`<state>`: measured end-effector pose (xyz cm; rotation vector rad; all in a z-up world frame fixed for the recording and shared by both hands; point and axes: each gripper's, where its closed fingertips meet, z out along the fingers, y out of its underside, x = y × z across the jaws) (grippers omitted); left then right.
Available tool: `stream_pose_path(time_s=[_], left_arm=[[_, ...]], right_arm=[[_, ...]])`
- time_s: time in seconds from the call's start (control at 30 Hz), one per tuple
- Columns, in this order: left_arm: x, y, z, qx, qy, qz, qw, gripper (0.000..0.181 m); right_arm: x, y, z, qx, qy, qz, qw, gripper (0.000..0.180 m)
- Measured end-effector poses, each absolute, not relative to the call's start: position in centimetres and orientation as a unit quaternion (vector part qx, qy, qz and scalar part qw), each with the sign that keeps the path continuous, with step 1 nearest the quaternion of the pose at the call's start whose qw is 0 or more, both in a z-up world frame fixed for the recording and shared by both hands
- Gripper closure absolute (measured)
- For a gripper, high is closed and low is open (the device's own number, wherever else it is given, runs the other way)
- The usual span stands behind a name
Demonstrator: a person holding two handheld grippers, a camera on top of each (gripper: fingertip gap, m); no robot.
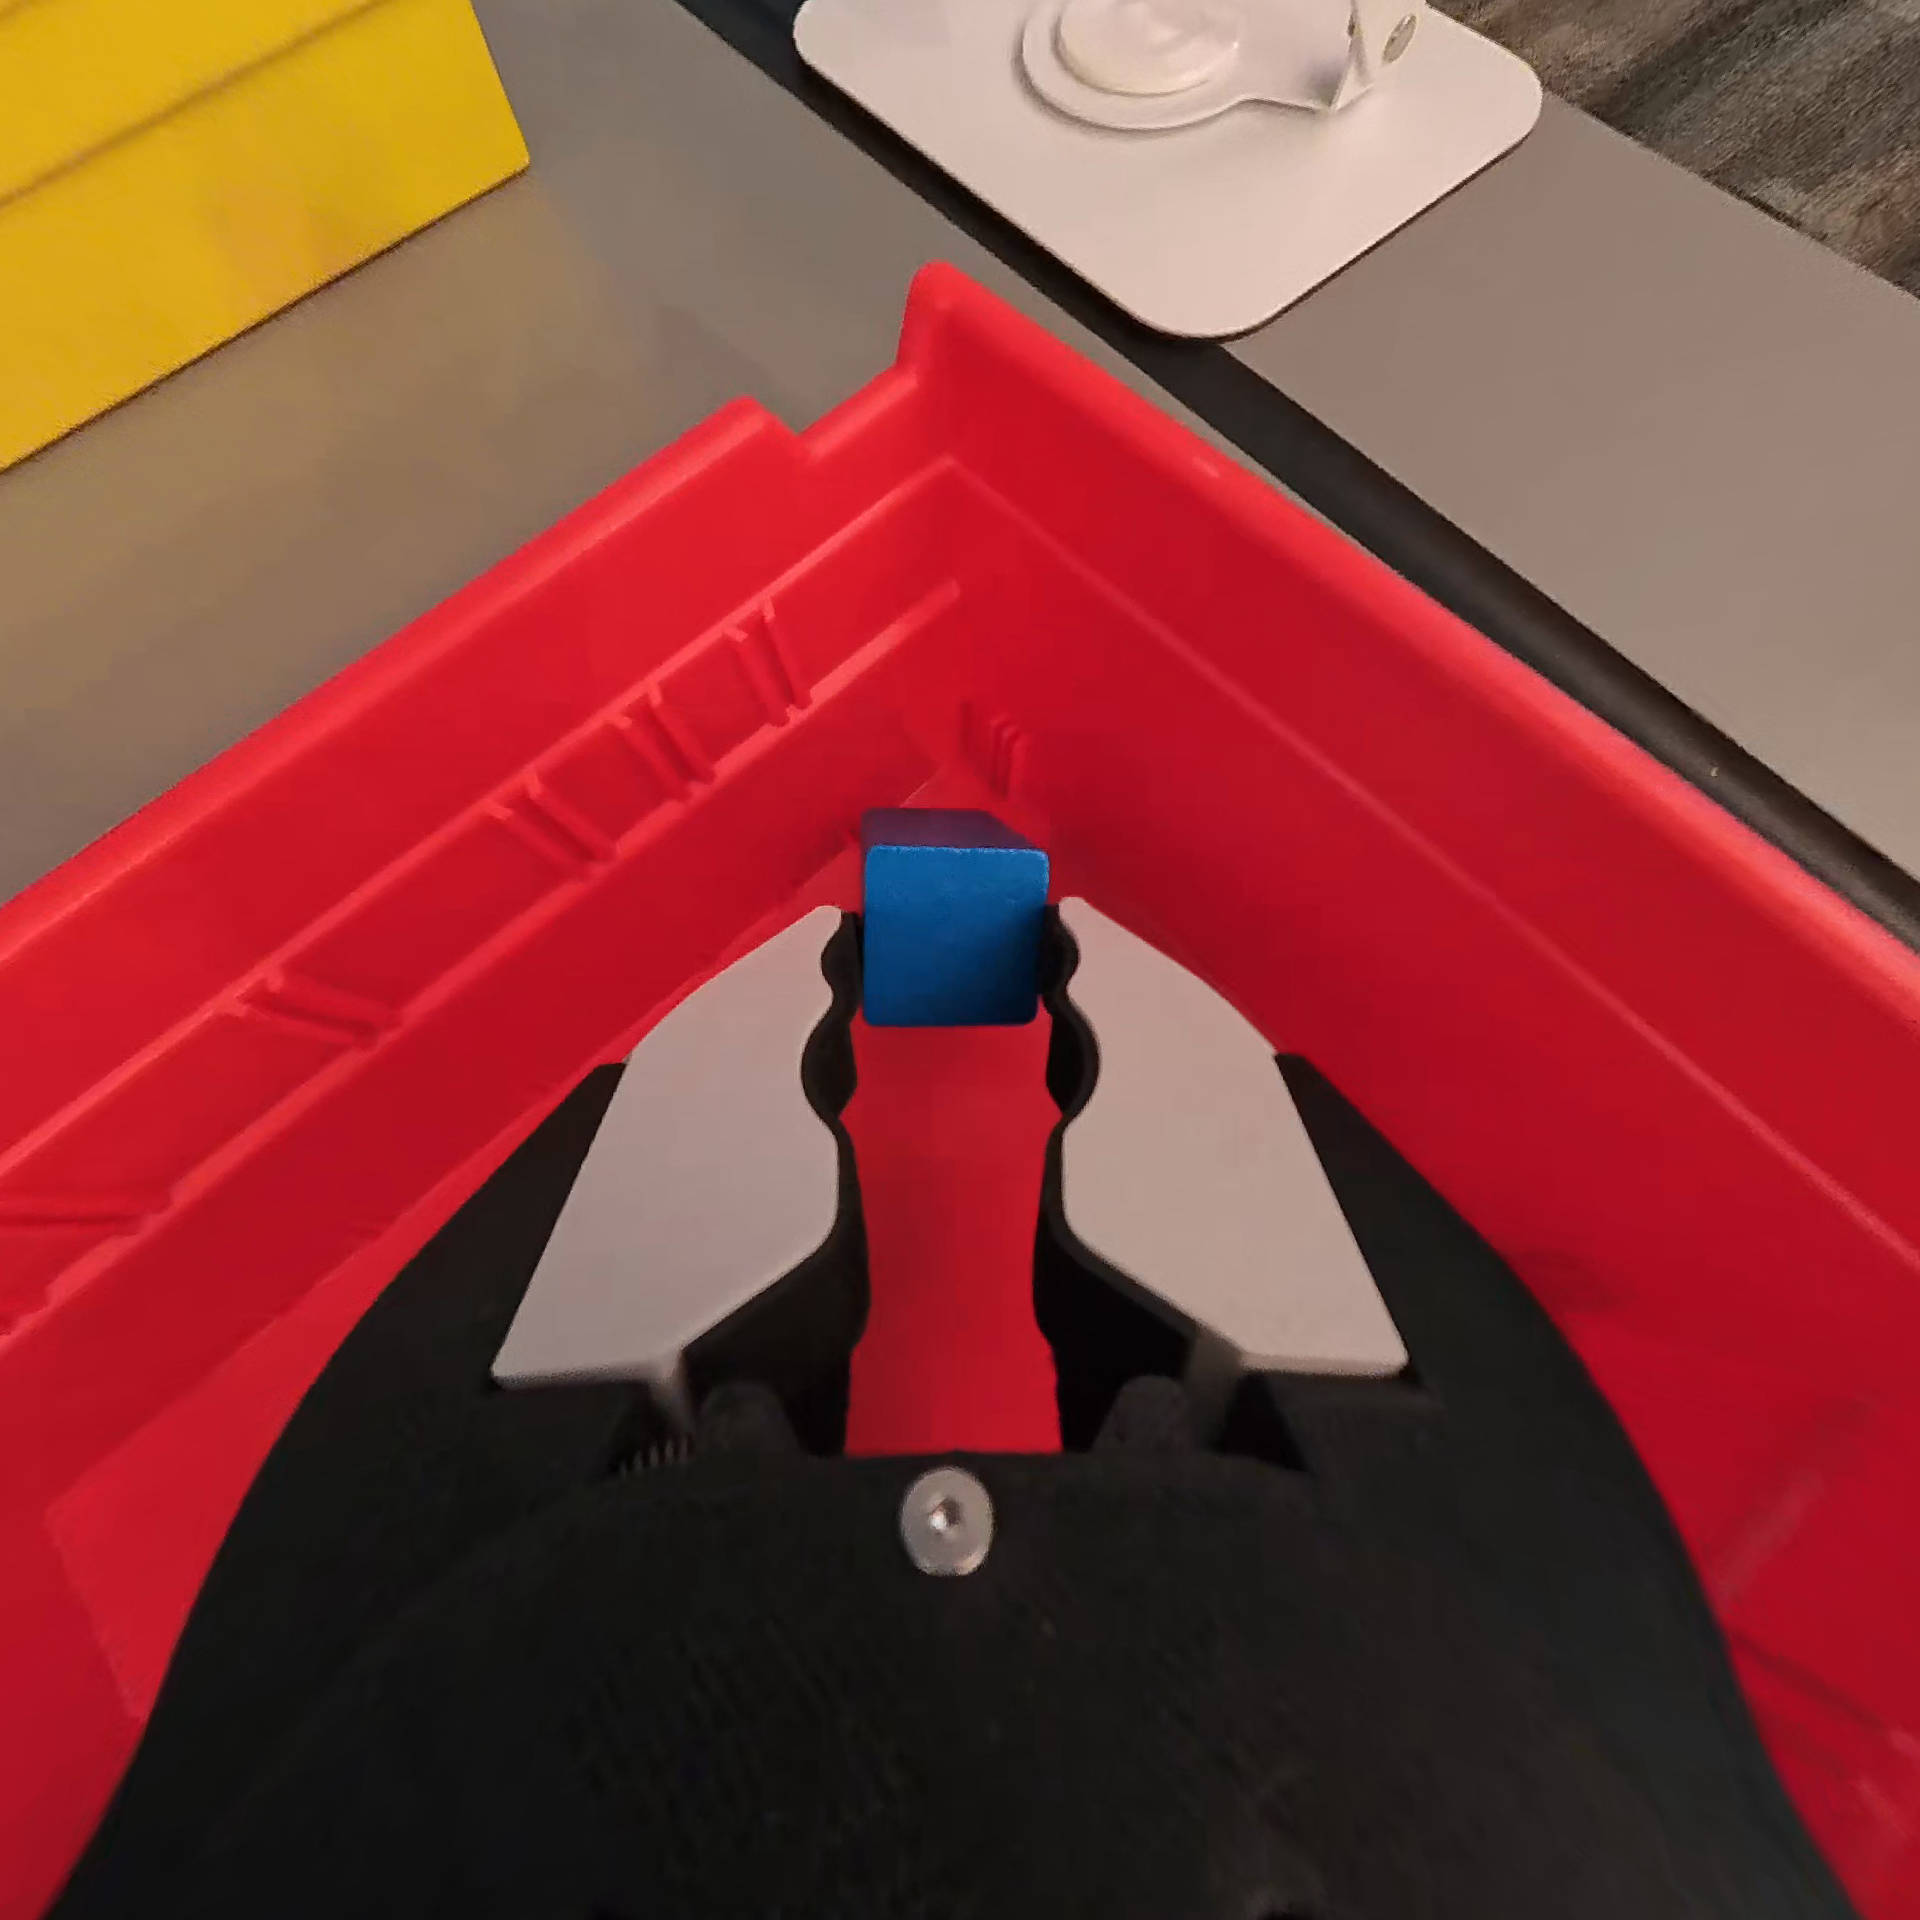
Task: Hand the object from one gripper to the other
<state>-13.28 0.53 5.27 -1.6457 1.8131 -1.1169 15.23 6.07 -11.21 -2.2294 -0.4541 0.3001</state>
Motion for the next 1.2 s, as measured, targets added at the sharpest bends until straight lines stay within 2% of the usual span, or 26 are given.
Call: stream_pose_path(time_s=[0.23, 0.8, 1.03, 1.2], left_arm=[[-13.3, 0.1, 4.8, -0.596, 0.666, -0.395, 0.213, 0.133], [-13.4, -0.7, 4.2, -0.595, 0.676, -0.389, 0.194, 0.134], [-13.5, -0.9, 4.1, -0.595, 0.678, -0.387, 0.189, 0.135], [-13.5, -1.0, 4.0, -0.596, 0.68, -0.385, 0.185, 0.135]], right_arm=[[15.6, 5.2, -11.9, -0.89, -0.18, 0.139, 0.396, 0.145], [16.6, 5.6, -14.7, -0.911, -0.226, 0.021, 0.344, 0.143], [17.7, 5.8, -14.3, -0.915, -0.208, -0.01, 0.346, 0.136], [19.0, 6.3, -13.8, -0.913, -0.195, -0.056, 0.353, 0.137]])
